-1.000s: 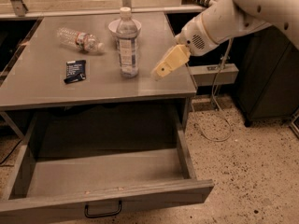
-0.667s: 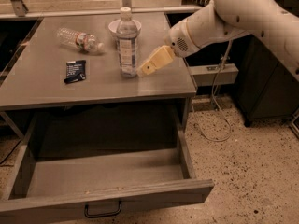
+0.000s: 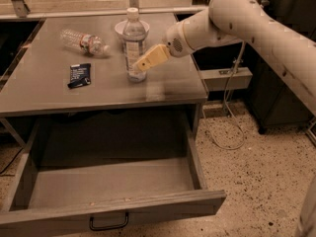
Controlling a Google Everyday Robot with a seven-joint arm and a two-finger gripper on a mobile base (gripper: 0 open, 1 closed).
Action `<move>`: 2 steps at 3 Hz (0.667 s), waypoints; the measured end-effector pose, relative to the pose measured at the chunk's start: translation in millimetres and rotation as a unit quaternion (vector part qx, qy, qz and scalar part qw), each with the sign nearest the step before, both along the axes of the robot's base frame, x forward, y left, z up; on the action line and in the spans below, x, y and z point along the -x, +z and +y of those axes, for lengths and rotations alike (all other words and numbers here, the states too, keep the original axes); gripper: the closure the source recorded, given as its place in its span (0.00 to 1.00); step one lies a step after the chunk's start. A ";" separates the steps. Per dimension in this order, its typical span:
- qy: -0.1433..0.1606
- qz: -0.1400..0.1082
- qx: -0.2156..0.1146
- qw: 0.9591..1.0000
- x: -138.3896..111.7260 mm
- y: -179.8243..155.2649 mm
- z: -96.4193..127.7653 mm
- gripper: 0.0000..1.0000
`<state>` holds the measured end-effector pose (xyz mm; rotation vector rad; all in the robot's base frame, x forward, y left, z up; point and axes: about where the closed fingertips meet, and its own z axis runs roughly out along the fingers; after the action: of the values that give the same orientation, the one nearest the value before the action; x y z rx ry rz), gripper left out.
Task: Place blue plastic bottle into top drawer
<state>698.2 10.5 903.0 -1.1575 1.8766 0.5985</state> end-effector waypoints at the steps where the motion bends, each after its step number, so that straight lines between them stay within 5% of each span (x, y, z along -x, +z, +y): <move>1: 0.002 -0.003 -0.016 1.000 -12.0 2.0 12.5 0.00; 2: 0.006 -0.004 -0.029 1.000 -18.0 4.7 21.6 0.00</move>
Offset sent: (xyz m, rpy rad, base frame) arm 0.0258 0.0269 0.0120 0.0908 -0.0123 0.0120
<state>716.3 32.2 907.7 -1.1320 1.8360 0.6500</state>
